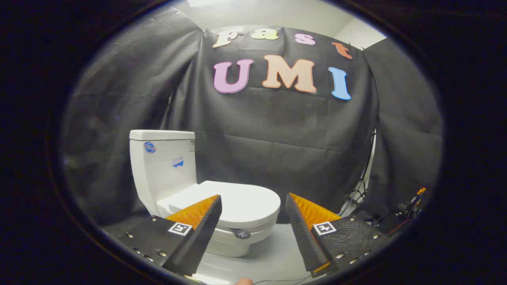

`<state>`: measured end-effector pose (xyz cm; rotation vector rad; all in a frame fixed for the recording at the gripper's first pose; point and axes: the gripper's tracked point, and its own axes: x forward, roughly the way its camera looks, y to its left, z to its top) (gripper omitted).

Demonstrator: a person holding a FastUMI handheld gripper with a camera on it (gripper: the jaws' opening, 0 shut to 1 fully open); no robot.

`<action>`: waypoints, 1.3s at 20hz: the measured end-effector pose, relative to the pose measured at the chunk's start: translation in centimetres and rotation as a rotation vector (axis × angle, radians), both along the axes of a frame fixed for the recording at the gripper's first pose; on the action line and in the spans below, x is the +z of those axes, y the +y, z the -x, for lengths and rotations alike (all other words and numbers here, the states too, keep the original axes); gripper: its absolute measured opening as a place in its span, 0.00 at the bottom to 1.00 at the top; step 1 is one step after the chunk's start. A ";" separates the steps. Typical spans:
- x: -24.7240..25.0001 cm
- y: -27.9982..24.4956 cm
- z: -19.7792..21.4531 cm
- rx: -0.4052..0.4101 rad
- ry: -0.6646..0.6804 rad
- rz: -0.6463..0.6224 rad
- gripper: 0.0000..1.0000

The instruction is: Open the toilet lid.

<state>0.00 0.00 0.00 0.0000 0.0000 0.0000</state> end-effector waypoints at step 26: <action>-0.3 0.3 -1.6 -0.014 0.000 -0.039 0.95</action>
